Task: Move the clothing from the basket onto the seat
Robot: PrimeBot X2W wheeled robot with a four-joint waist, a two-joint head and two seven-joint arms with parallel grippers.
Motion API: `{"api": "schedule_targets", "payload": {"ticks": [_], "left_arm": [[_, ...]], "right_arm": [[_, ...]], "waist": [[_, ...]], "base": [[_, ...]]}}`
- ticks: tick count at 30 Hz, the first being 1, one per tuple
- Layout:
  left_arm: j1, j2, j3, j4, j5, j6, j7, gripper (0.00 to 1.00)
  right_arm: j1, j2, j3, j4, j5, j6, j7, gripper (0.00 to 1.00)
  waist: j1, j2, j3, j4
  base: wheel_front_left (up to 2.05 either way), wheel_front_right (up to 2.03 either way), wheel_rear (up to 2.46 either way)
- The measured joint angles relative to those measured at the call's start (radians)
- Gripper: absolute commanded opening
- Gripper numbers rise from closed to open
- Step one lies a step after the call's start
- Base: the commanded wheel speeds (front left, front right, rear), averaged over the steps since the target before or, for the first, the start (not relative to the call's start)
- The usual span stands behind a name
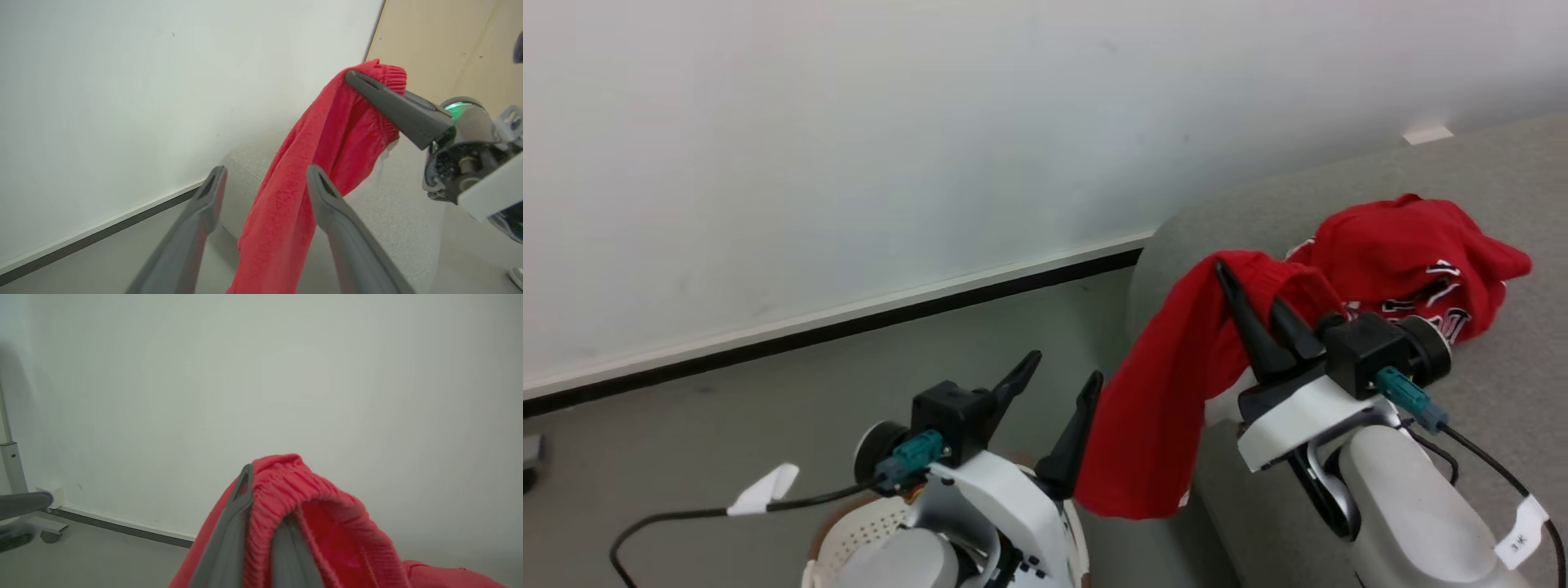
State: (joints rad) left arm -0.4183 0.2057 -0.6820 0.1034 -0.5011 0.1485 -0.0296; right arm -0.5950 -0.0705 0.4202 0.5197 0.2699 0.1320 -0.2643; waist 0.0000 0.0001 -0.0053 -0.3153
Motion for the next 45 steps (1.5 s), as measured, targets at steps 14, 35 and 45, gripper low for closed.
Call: {"api": "schedule_targets", "payload": {"ticks": [14, 35, 45], "left_arm": [[0.011, -0.04, -0.143, -0.025, 0.058, -0.069, -0.024, 1.0], [-0.215, 0.016, -0.16, -0.051, 0.135, -0.164, -0.012, 1.0], [-0.282, 0.045, -0.142, -0.053, 0.139, -0.191, -0.018, 1.0]], "right_arm": [[0.138, -0.091, -0.153, -0.257, -0.017, 0.0, 0.0, 0.0], [-0.291, -0.232, -0.375, -0.268, -0.011, 0.0, 0.12, 0.0], [-0.537, -0.437, -0.698, -0.011, -0.091, 0.0, 0.157, 0.0]], "waist": [[0.0, 0.0, 0.11, -0.122], [0.0003, 0.0, 0.458, -0.001], [0.0002, 0.0, 0.595, 0.067]], "base": [[0.0, 0.0, 0.0], [0.0, 0.0, 0.0], [0.0, 0.0, 0.0]]}}
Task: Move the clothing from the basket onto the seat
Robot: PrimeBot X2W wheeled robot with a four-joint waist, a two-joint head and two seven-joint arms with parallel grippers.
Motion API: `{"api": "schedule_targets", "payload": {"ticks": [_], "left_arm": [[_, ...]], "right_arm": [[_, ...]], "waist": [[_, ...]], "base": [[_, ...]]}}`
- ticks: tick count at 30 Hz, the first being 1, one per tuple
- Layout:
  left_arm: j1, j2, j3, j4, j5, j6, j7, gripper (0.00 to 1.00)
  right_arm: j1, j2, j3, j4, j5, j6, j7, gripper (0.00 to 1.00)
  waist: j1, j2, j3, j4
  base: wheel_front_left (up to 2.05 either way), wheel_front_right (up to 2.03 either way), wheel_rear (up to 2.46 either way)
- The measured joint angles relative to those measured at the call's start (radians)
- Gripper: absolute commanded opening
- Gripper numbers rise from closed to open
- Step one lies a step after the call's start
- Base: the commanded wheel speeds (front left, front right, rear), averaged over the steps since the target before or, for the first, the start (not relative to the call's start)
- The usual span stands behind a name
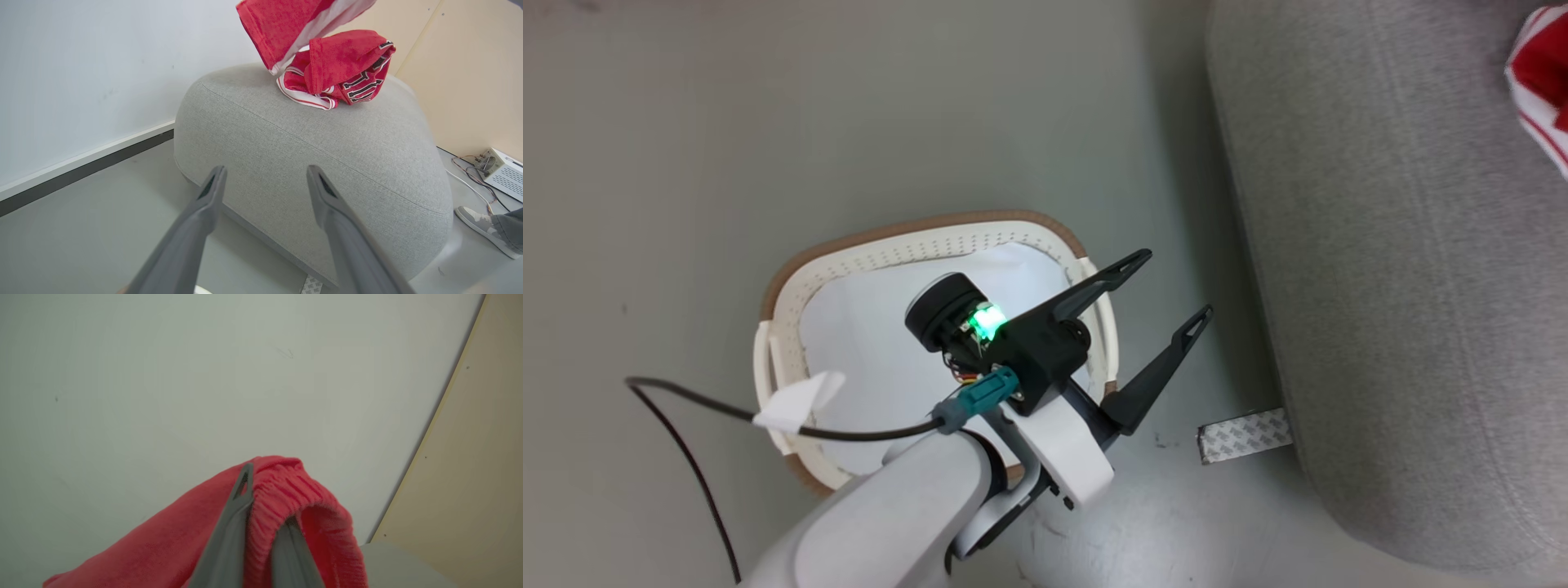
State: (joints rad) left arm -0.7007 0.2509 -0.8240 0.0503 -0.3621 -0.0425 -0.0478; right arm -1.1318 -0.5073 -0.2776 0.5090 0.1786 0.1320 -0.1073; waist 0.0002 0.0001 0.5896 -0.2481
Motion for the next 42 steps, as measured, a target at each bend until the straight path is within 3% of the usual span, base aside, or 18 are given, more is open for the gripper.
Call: {"api": "schedule_targets", "payload": {"ticks": [3, 7, 8, 9, 10, 11, 15, 26, 31, 38, 42], "left_arm": [[-0.002, -0.003, 0.007, 0.003, -0.005, 0.001, -0.019, 1.0], [0.013, -0.004, -0.004, 0.028, -0.016, -0.006, -0.035, 1.0], [0.02, -0.005, -0.004, 0.035, -0.02, -0.007, -0.042, 1.0], [0.029, -0.003, -0.002, 0.042, -0.026, -0.005, -0.045, 1.0], [0.036, 0.002, 0.0, 0.051, -0.027, 0.0, -0.052, 1.0], [0.045, 0.008, 0.004, 0.059, -0.03, 0.002, -0.056, 1.0], [0.091, 0.034, 0.023, 0.081, -0.039, 0.026, -0.094, 1.0], [0.274, 0.072, 0.134, 0.121, -0.09, 0.146, -0.202, 1.0], [0.364, 0.053, 0.194, 0.131, -0.097, 0.192, -0.214, 1.0], [0.531, 0.01, 0.34, 0.095, -0.073, 0.224, -0.216, 1.0], [0.639, -0.017, 0.421, 0.093, -0.054, 0.21, -0.216, 1.0]], "right_arm": [[0.035, -0.004, -0.086, 0.079, -0.016, 0.0, -0.032, 0.0], [0.18, 0.041, -0.171, 0.176, -0.014, 0.0, -0.103, 0.0], [0.214, 0.053, -0.184, 0.194, -0.01, 0.0, -0.115, 0.07], [0.249, 0.065, -0.191, 0.213, -0.009, 0.0, -0.126, 0.26], [0.283, 0.081, -0.199, 0.23, 0.0, 0.0, -0.134, 0.32], [0.317, 0.098, -0.202, 0.246, 0.008, 0.0, -0.141, 1.0], [0.422, 0.14, -0.192, 0.251, 0.023, 0.0, -0.152, 1.0], [0.773, 0.295, -0.163, -0.21, -0.019, 0.0, -0.155, 1.0], [0.913, 0.383, -0.096, -0.365, -0.047, 0.0, -0.155, 1.0], [1.04, 0.442, 0.04, -0.41, -0.068, 0.0, -0.157, 1.0], [1.102, 0.449, 0.11, -0.381, -0.083, 0.0, -0.157, 1.0]], "waist": [[0.0, 0.0, 0.02, 0.017], [0.0, -0.0001, 0.012, 0.025], [-0.0001, -0.0001, 0.005, 0.025], [-0.0001, 0.0, -0.003, 0.024], [-0.0001, -0.0001, -0.012, 0.023], [0.0, -0.0001, -0.022, 0.022], [-0.0001, -0.0001, -0.073, 0.011], [-0.0003, -0.0001, -0.263, -0.004], [-0.0004, -0.0001, -0.355, 0.011], [-0.0005, -0.0001, -0.473, 0.053], [-0.0006, -0.0001, -0.535, 0.08]], "base": [[0.0, 0.0, 0.0], [0.0, 0.0, 0.0], [0.0, 0.0, 0.0], [0.0, 0.0, 0.0], [0.0, 0.0, 0.0], [0.0, 0.0, 0.0], [0.0, 0.0, 0.0], [0.0, 0.0, 0.0], [0.0, 0.0, 0.0], [0.0, 0.0, 0.0], [0.0, 0.0, 0.0]]}}
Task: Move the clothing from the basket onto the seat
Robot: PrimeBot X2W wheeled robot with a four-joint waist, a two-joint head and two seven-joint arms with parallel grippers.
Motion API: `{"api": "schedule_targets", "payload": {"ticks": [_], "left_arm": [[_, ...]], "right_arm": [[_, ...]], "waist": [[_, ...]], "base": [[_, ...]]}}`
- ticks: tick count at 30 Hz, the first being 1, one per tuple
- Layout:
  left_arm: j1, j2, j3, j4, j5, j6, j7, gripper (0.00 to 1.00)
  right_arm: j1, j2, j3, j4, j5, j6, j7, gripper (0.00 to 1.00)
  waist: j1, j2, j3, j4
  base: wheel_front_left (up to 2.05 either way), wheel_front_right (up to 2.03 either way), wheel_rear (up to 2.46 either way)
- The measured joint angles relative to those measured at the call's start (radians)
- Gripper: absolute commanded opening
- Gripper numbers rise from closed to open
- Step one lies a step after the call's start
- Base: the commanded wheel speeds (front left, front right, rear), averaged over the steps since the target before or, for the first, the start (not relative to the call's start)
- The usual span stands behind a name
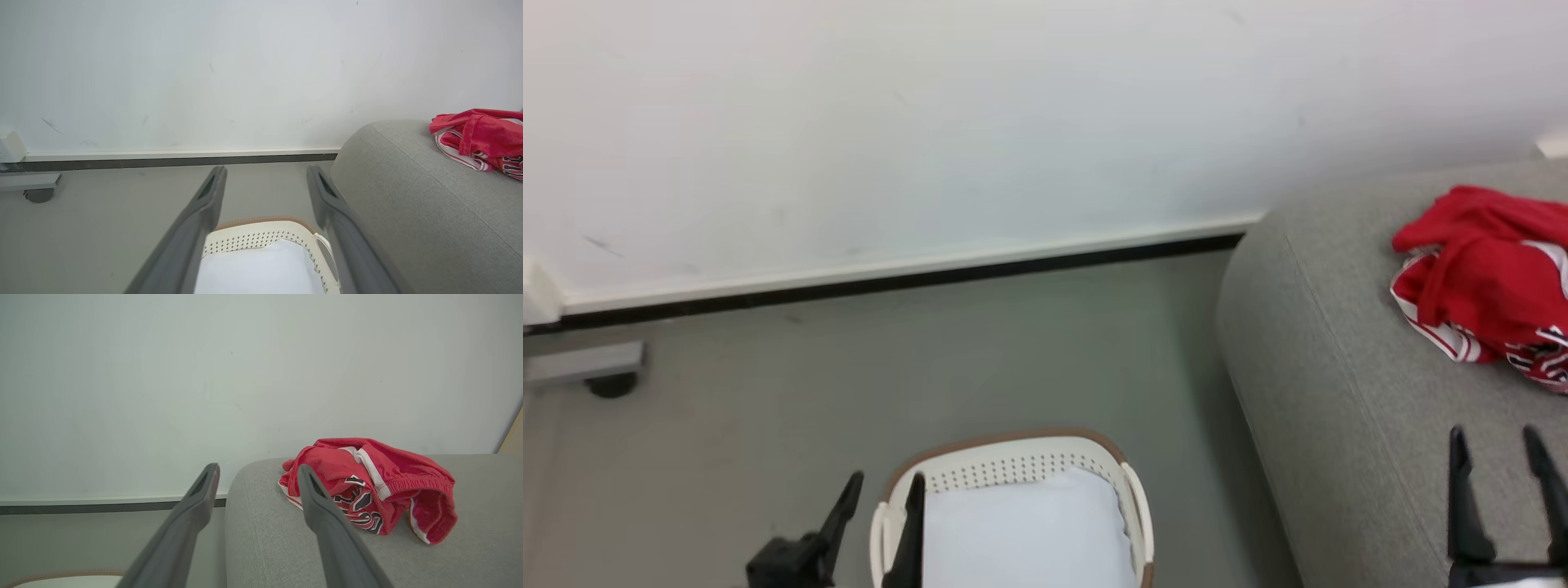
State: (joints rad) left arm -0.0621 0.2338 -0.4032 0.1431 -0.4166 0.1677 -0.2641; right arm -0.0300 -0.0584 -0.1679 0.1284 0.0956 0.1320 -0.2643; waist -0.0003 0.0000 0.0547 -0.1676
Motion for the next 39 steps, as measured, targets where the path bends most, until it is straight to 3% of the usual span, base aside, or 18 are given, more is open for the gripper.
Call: {"api": "schedule_targets", "payload": {"ticks": [11, 22, 23, 29, 39], "left_arm": [[0.139, -0.08, 0.192, 0.032, 0.093, -0.089, 0.0, 1.0], [0.153, -0.137, 0.293, 0.085, 0.17, -0.157, 0.0, 1.0], [0.153, -0.14, 0.297, 0.089, 0.171, -0.167, 0.0, 0.0], [0.169, -0.151, 0.291, 0.137, 0.161, -0.167, 0.005, 0.0], [0.157, -0.155, 0.321, 0.14, -0.011, -0.184, 0.055, 0.0]], "right_arm": [[0.09, 0.009, 0.079, 0.095, -0.029, 0.0, 0.0, 1.0], [0.076, 0.009, 0.111, 0.169, 0.019, 0.0, 0.0, 1.0], [0.073, 0.009, 0.113, 0.17, 0.022, 0.0, 0.0, 0.0], [0.097, 0.024, 0.113, 0.217, 0.027, 0.0, 0.007, 0.0], [0.091, 0.025, 0.104, 0.213, 0.221, 0.0, 0.059, 0.0]], "waist": [[0.0, 0.0, -0.086, 0.094], [0.0002, 0.0, -0.118, 0.127], [0.0002, 0.0001, -0.119, 0.129], [0.0003, 0.0, -0.119, 0.129], [0.0003, 0.0, -0.114, 0.132]], "base": [[0.0, 0.0, 0.0], [0.0, 0.0, 0.0], [0.0, 0.0, 0.0], [0.0, 0.0, 0.0], [0.0, 0.0, 0.0]]}}
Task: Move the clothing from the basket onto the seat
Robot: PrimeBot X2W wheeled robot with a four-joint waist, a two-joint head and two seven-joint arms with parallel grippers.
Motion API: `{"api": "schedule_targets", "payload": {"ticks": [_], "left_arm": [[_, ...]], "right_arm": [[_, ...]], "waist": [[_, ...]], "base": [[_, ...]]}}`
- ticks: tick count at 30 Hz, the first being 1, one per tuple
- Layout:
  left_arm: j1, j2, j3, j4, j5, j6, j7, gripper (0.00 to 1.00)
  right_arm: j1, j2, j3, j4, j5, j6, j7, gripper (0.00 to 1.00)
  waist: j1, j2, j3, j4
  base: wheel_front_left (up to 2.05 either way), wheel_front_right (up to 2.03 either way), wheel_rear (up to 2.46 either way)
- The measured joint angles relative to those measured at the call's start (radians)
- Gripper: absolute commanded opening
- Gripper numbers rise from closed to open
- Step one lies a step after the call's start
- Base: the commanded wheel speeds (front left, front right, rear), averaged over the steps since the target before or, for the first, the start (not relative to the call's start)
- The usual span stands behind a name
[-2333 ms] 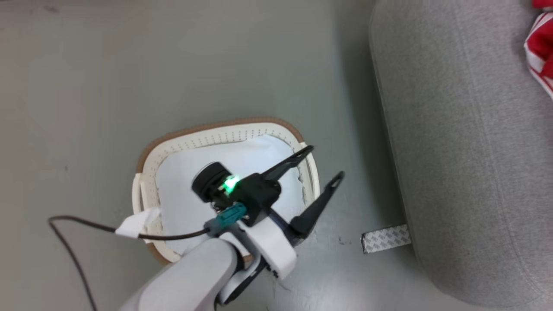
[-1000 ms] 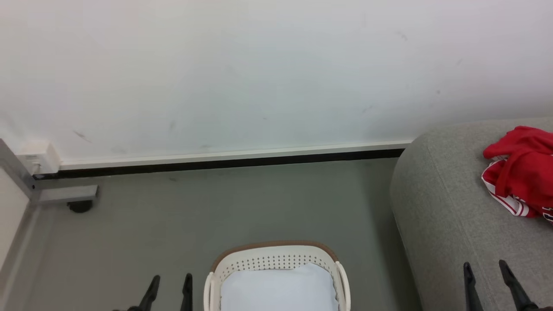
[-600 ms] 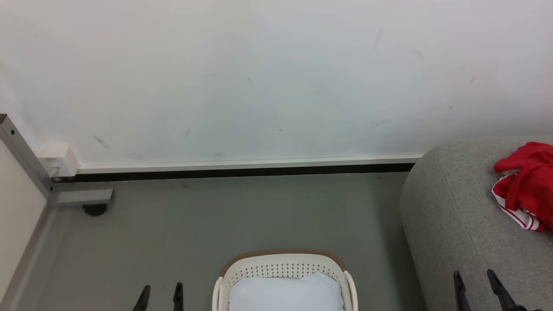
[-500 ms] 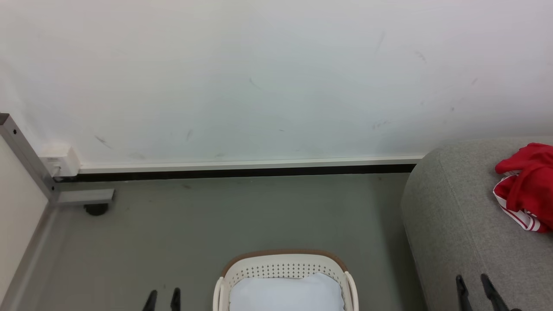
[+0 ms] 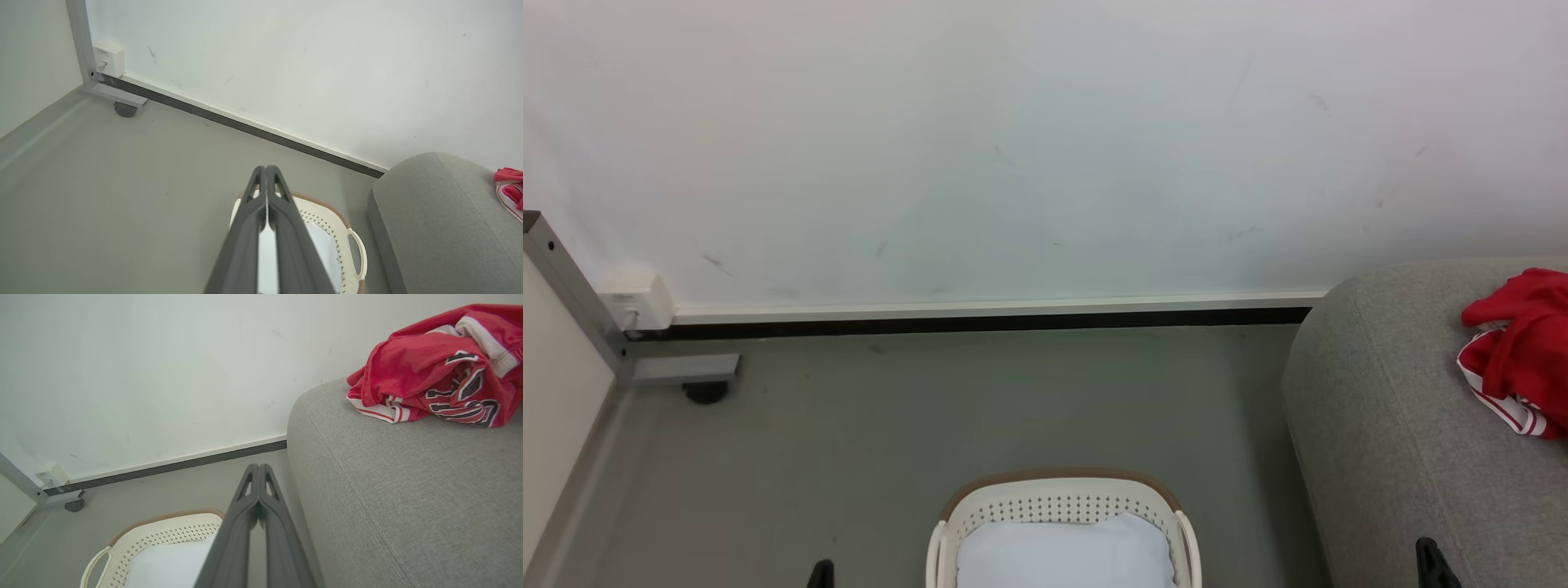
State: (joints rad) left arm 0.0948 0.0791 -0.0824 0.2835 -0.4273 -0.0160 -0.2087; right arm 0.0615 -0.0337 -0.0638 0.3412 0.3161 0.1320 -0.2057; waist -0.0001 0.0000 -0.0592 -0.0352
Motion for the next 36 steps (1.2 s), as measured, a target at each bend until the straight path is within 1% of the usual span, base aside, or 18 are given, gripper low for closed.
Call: {"api": "schedule_targets", "payload": {"ticks": [18, 36], "left_arm": [[-0.046, -0.007, 0.045, -0.009, -0.286, -0.028, 0.076, 0.0], [-0.087, -0.013, 0.083, -0.017, -0.514, -0.047, 0.139, 0.0]], "right_arm": [[-0.04, -0.002, -0.008, -0.024, 0.309, 0.0, 0.073, 0.0], [-0.069, -0.003, -0.018, -0.044, 0.561, 0.0, 0.136, 0.0]], "waist": [[0.0001, 0.0, 0.01, 0.005], [0.0001, 0.0, 0.019, 0.011]], "base": [[0.0, 0.0, 0.0], [0.0, 0.0, 0.0]]}}
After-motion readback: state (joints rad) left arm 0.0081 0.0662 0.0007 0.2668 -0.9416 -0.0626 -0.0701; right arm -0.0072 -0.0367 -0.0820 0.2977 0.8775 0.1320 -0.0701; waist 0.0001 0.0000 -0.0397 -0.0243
